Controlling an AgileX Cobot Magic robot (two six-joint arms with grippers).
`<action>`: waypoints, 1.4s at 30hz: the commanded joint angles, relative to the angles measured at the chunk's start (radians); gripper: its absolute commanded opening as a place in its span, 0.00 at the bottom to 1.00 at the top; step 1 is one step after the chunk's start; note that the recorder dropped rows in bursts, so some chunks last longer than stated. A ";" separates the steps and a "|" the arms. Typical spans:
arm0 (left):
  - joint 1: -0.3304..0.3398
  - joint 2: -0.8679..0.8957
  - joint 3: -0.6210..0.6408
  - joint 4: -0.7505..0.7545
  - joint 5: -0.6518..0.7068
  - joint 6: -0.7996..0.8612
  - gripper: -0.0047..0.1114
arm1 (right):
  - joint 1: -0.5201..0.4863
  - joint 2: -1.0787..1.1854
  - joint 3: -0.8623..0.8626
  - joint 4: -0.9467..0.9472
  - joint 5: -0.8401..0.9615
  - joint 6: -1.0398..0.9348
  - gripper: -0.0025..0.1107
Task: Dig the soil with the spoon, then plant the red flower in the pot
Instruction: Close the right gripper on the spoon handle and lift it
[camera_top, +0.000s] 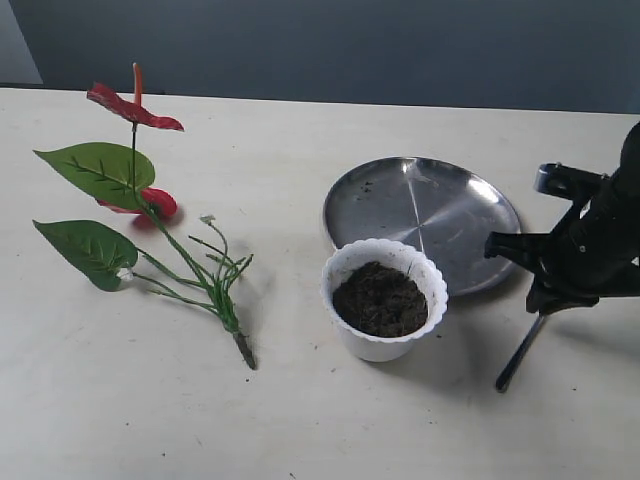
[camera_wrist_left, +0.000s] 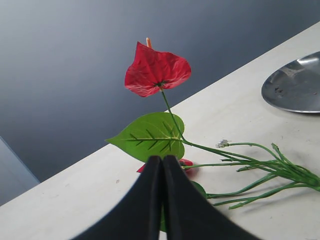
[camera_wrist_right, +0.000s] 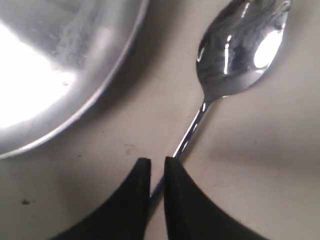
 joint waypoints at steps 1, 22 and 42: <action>-0.007 -0.005 -0.002 -0.008 -0.009 -0.006 0.05 | 0.002 0.048 -0.004 -0.001 -0.020 -0.006 0.36; -0.007 -0.005 -0.002 -0.008 -0.011 -0.006 0.05 | 0.002 0.050 -0.004 -0.134 -0.066 0.114 0.20; -0.007 -0.005 -0.002 -0.008 -0.009 -0.006 0.05 | 0.002 0.067 -0.004 -0.142 -0.078 0.135 0.34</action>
